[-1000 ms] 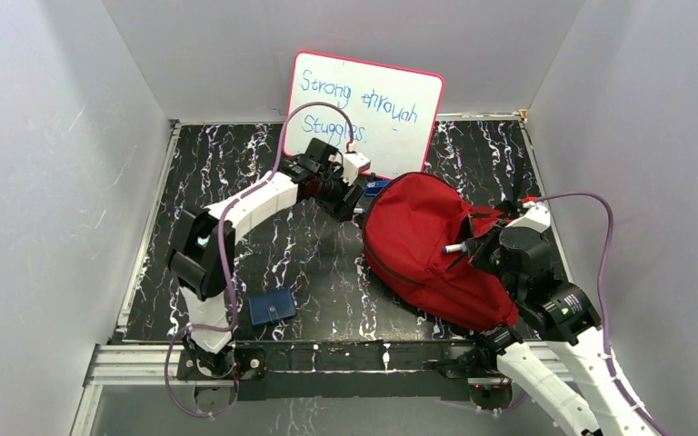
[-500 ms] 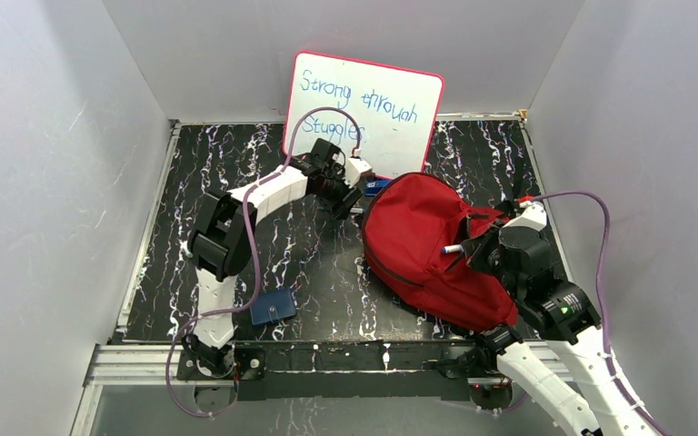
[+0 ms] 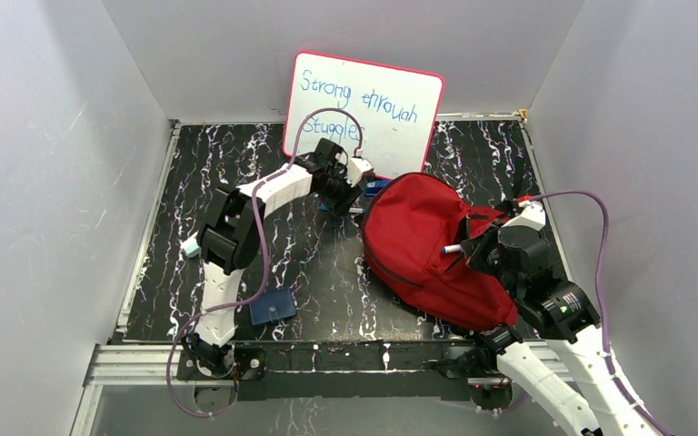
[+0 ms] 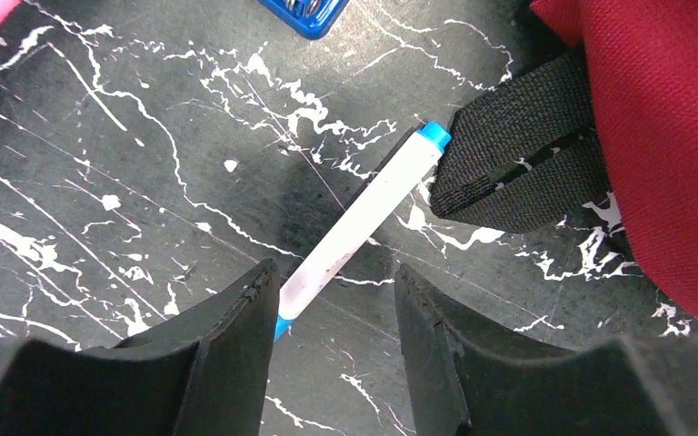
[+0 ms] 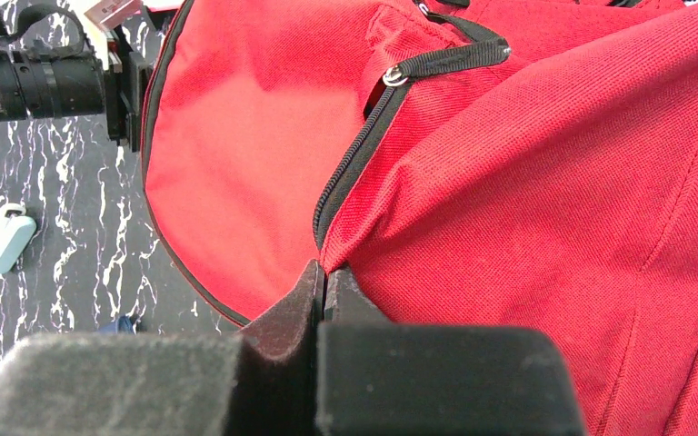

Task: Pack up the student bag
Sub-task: Pick up the stationery from the center of the board, then place the stationery in the student bag.

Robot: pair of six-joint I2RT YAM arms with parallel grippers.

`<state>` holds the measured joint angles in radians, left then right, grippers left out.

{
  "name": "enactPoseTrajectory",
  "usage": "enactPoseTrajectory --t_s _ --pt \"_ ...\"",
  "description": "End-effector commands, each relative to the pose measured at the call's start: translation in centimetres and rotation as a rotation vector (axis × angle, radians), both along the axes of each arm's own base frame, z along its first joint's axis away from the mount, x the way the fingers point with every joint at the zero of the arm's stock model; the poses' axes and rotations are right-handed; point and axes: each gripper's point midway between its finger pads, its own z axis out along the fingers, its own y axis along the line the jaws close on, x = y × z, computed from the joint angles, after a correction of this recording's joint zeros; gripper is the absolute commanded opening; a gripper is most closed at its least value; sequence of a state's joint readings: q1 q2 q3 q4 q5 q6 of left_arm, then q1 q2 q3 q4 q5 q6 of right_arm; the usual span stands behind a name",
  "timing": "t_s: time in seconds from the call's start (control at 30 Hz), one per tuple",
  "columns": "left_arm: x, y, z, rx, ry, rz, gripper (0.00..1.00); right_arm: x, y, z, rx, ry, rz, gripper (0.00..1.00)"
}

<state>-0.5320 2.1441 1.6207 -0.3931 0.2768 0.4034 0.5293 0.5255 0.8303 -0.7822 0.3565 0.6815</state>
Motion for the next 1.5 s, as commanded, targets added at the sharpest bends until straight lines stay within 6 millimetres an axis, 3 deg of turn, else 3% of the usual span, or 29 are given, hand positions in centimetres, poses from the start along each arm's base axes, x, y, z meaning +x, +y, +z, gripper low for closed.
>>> enactPoseTrajectory --t_s 0.0,0.17,0.3,0.6,0.8,0.93,1.07,1.17,1.33,1.47 --pt "0.5 0.1 0.0 0.006 -0.001 0.011 0.47 0.7 0.7 2.3 0.06 -0.069 0.006 0.0" --pt "0.6 0.7 -1.0 0.04 0.007 0.033 0.45 0.7 0.7 2.3 0.058 -0.069 0.004 0.0" --pt "0.3 1.3 -1.4 0.064 0.016 0.052 0.33 0.7 0.8 2.2 0.059 -0.066 0.008 0.0" --pt "-1.8 2.7 -0.3 0.073 0.047 0.127 0.21 0.8 1.0 1.9 0.064 -0.063 0.012 0.0" --pt "-3.3 2.9 2.1 0.028 0.082 0.197 0.13 1.0 1.3 1.7 0.067 -0.056 0.02 0.0" --pt "-3.1 4.2 4.2 0.042 0.034 0.287 0.04 1.0 1.3 1.7 0.069 -0.055 0.019 0.0" --pt "-3.0 5.6 8.0 0.032 -0.029 0.405 0.01 1.0 1.3 1.7 0.069 -0.056 0.015 0.0" --pt "-4.5 3.7 12.4 -0.132 -0.008 0.393 0.0 1.2 1.0 2.1 0.071 -0.071 0.0 0.0" --pt "-8.3 -1.9 20.0 -0.496 0.063 0.284 0.0 1.4 0.5 2.9 0.076 -0.105 -0.03 0.0" --pt "-12.3 -7.2 21.4 -0.555 0.154 0.161 0.0 1.6 0.4 3.4 0.082 -0.12 -0.043 0.0"
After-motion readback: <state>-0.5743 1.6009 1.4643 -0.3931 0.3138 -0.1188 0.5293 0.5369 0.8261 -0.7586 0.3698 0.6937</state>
